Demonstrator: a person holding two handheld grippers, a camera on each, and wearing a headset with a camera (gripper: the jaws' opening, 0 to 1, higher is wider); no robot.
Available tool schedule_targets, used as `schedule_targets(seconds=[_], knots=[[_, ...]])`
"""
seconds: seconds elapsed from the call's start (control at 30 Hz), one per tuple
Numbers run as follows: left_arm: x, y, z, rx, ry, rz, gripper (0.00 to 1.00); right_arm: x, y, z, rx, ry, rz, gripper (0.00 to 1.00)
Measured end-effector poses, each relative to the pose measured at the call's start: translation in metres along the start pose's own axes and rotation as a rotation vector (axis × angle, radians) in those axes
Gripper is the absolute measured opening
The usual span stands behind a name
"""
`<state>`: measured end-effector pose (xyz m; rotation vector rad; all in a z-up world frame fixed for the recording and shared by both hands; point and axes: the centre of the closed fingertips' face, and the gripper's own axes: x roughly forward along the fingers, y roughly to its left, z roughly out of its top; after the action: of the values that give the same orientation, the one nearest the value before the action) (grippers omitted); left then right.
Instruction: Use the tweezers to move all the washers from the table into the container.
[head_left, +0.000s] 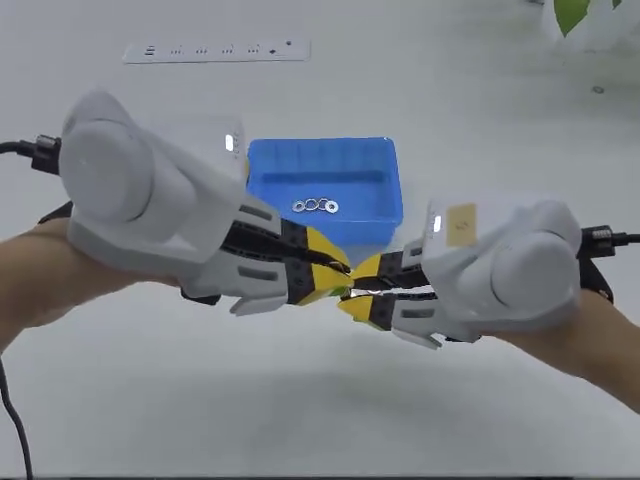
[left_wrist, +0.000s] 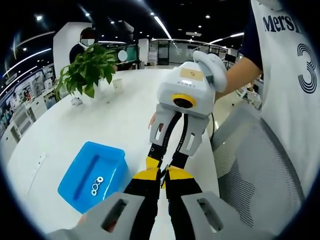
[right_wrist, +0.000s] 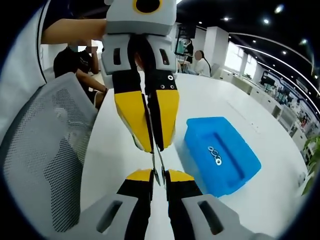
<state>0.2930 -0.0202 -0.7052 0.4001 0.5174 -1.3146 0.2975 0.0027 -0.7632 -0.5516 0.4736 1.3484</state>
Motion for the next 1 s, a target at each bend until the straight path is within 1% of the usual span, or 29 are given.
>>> schedule_targets(seconds=[0.2, 0.4, 0.67, 0.73, 1.0], knots=[[0.008, 0.008, -0.007, -0.015, 0.021, -0.005, 0.08, 0.007, -0.006, -0.007, 0.031, -0.004, 0.001, 0.11], [0.012, 0.01, -0.011, -0.021, 0.033, -0.006, 0.07, 0.011, -0.007, -0.012, 0.041, -0.002, 0.014, 0.11], [0.015, 0.012, -0.009, -0.028, 0.029, -0.012, 0.08, 0.009, -0.011, -0.013, 0.056, -0.01, 0.018, 0.11], [0.016, 0.013, -0.008, -0.029, 0.03, -0.015, 0.08, 0.009, -0.011, -0.013, 0.069, -0.014, 0.019, 0.11], [0.017, 0.012, -0.008, -0.026, 0.038, -0.029, 0.07, 0.009, -0.01, -0.013, 0.089, -0.016, 0.021, 0.11]])
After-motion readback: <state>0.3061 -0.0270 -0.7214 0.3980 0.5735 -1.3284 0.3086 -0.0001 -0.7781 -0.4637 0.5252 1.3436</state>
